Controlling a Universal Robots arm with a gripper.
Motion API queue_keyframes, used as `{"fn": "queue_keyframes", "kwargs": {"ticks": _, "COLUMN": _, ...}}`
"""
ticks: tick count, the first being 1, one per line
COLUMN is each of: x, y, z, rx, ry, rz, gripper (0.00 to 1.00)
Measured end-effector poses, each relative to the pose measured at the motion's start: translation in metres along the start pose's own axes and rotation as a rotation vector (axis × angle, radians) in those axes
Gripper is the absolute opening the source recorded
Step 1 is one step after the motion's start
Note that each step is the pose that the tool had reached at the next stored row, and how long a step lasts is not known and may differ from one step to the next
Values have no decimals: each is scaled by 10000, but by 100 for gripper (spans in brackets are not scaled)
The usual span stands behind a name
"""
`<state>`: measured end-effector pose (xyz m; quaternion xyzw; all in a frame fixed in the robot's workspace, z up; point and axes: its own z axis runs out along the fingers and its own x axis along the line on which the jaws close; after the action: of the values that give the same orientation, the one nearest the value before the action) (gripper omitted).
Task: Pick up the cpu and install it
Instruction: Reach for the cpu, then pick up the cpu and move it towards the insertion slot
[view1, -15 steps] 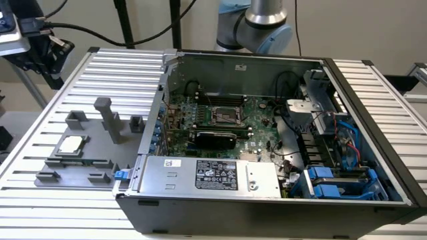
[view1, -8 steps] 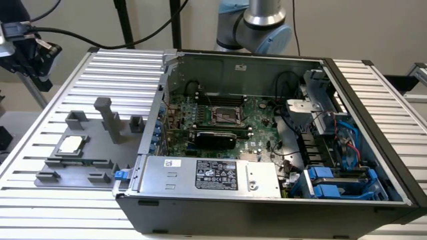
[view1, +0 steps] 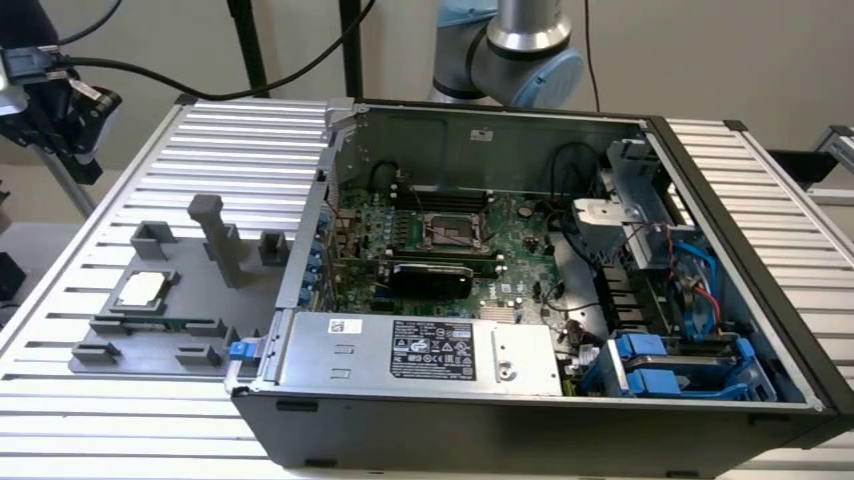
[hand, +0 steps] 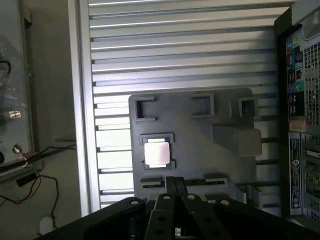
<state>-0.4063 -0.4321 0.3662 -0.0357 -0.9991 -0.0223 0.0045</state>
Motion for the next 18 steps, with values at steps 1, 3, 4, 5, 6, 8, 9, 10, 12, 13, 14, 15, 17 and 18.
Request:
{"fn": "queue_keyframes", "kwargs": {"ticks": 1, "x": 0, "y": 0, "z": 0, "rx": 0, "ry": 0, "rz": 0, "gripper": 11}}
{"fn": "queue_keyframes", "kwargs": {"ticks": 3, "x": 0, "y": 0, "z": 0, "rx": 0, "ry": 1, "rz": 0, "gripper": 11}}
{"fn": "queue_keyframes", "kwargs": {"ticks": 4, "x": 0, "y": 0, "z": 0, "rx": 0, "ry": 0, "rz": 0, "gripper": 11}}
{"fn": "queue_keyframes", "kwargs": {"ticks": 5, "x": 0, "y": 0, "z": 0, "rx": 0, "ry": 0, "rz": 0, "gripper": 11}}
{"fn": "queue_keyframes", "kwargs": {"ticks": 6, "x": 0, "y": 0, "z": 0, "rx": 0, "ry": 0, "rz": 0, "gripper": 11}}
{"fn": "queue_keyframes", "kwargs": {"ticks": 8, "x": 0, "y": 0, "z": 0, "rx": 0, "ry": 0, "rz": 0, "gripper": 11}}
{"fn": "queue_keyframes", "kwargs": {"ticks": 9, "x": 0, "y": 0, "z": 0, "rx": 0, "ry": 0, "rz": 0, "gripper": 12}}
{"fn": "queue_keyframes", "kwargs": {"ticks": 10, "x": 0, "y": 0, "z": 0, "rx": 0, "ry": 0, "rz": 0, "gripper": 17}}
{"fn": "queue_keyframes", "kwargs": {"ticks": 12, "x": 0, "y": 0, "z": 0, "rx": 0, "ry": 1, "rz": 0, "gripper": 24}}
{"fn": "queue_keyframes", "kwargs": {"ticks": 13, "x": 0, "y": 0, "z": 0, "rx": 0, "ry": 1, "rz": 0, "gripper": 30}}
{"fn": "queue_keyframes", "kwargs": {"ticks": 14, "x": 0, "y": 0, "z": 0, "rx": 0, "ry": 0, "rz": 0, "gripper": 30}}
{"fn": "queue_keyframes", "kwargs": {"ticks": 15, "x": 0, "y": 0, "z": 0, "rx": 0, "ry": 1, "rz": 0, "gripper": 36}}
{"fn": "queue_keyframes", "kwargs": {"ticks": 17, "x": 0, "y": 0, "z": 0, "rx": 1, "ry": 2, "rz": 0, "gripper": 47}}
{"fn": "queue_keyframes", "kwargs": {"ticks": 18, "x": 0, "y": 0, "z": 0, "rx": 1, "ry": 3, "rz": 0, "gripper": 47}}
